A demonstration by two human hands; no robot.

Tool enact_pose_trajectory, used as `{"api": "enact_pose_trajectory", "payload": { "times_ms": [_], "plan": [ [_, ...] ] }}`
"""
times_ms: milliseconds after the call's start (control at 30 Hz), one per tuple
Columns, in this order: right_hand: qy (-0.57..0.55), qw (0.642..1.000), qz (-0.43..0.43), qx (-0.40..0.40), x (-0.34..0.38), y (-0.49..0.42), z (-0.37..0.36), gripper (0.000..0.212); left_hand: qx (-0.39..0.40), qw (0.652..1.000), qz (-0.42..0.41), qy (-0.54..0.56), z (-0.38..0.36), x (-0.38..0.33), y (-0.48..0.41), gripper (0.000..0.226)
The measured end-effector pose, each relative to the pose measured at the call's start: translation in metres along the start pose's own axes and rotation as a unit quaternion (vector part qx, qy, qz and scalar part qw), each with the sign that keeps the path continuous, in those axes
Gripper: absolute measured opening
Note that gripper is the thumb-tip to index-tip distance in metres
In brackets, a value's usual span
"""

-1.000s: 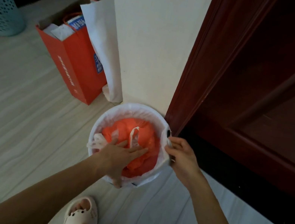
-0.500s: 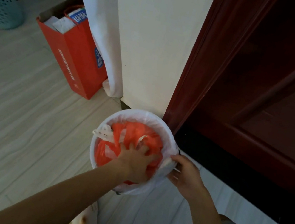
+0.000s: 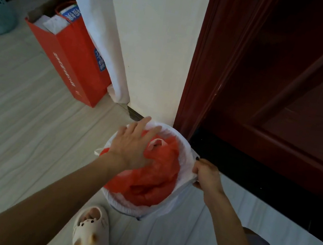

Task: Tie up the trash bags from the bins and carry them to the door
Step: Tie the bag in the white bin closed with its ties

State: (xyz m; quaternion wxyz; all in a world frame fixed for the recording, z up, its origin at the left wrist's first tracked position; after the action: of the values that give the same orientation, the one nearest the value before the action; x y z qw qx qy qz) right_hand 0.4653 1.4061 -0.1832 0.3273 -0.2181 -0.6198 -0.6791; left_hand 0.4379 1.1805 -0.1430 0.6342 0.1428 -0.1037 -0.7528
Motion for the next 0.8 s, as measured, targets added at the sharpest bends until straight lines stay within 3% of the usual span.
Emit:
{"api": "enact_pose_trajectory", "payload": {
  "times_ms": [67,133,233,333,400,467,533,700,800],
  "plan": [
    [-0.011,0.999,-0.026,0.016,0.0,-0.002,0.001,0.006,0.053,0.997,0.045,-0.012,-0.009,0.012,-0.01,0.12],
    [-0.008,0.997,-0.058,0.04,0.003,-0.002,-0.002,0.02,0.114,0.988,0.093,0.039,-0.022,0.023,-0.017,0.132],
    [0.049,0.996,-0.057,0.039,0.009,-0.009,-0.006,0.032,0.112,0.985,0.114,0.059,-0.032,0.027,-0.02,0.137],
    [0.059,0.997,0.055,0.012,0.029,-0.013,-0.011,0.023,0.071,0.993,0.092,0.026,-0.033,0.026,-0.019,0.133],
    [0.106,0.982,0.154,0.037,0.048,-0.006,-0.028,0.021,0.06,0.995,0.079,0.012,-0.033,0.026,-0.019,0.124],
    [0.143,0.97,0.184,0.07,0.054,0.001,-0.047,0.017,0.062,0.996,0.07,0.003,-0.033,0.026,-0.023,0.117],
    [0.125,0.976,0.163,0.075,0.047,0.004,-0.048,0.016,0.068,0.996,0.059,0.008,-0.033,0.026,-0.027,0.116],
    [-0.053,0.995,0.075,0.032,0.027,0.004,-0.011,0.02,0.067,0.997,0.038,-0.02,-0.032,0.028,-0.037,0.123],
    [-0.072,0.997,0.029,0.012,0.032,-0.005,-0.01,0.02,0.054,0.998,0.019,-0.038,-0.03,0.018,-0.04,0.112]
  ]
}}
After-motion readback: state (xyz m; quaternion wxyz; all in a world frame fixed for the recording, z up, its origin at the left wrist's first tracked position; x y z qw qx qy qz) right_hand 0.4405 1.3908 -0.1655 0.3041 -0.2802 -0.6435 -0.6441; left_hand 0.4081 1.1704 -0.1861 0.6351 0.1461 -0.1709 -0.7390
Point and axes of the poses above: each hand's wrist, its own y-axis away from the middle knuckle, its own z-axis out of the back of the hand, x = y × z, the point moved 6 cm from there along -y, towards the middle knuckle, and after that the axes turned 8 degrees about x, right-handed, at the moved point
